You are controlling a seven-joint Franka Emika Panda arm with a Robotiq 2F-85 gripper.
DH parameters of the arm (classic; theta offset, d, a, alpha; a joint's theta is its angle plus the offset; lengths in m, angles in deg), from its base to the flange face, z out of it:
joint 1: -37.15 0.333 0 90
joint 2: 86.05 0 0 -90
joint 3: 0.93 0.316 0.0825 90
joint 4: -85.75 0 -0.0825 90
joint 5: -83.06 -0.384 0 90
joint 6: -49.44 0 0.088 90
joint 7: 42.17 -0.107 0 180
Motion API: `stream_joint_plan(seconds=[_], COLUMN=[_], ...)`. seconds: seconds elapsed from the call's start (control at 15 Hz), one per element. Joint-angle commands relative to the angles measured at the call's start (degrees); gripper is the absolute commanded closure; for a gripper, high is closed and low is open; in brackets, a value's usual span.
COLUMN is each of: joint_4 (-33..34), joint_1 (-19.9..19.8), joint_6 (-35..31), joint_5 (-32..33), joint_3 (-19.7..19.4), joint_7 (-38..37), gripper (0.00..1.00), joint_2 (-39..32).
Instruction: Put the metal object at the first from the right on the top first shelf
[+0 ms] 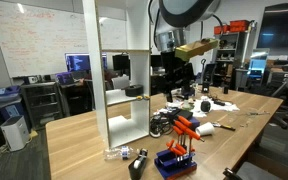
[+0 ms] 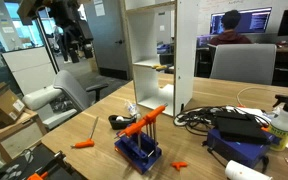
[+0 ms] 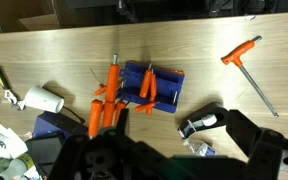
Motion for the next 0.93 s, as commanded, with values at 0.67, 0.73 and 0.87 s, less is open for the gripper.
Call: stream_joint_plan(seconds=[0.67,0.73,0.87], joint_4=[0.6,0.6,-0.1], joint_1=[1.4,1.4,1.3], joint_6=[0.2,0.2,-0.5], joint_5=[0.6,0.6,0.7], joint_3=[-1.2,-1.2,-1.8], joint_7=[-0.6,-0.6,-0.6], gripper=[0.00,0.00,0.00], joint_2=[0.0,-0.1,0.3])
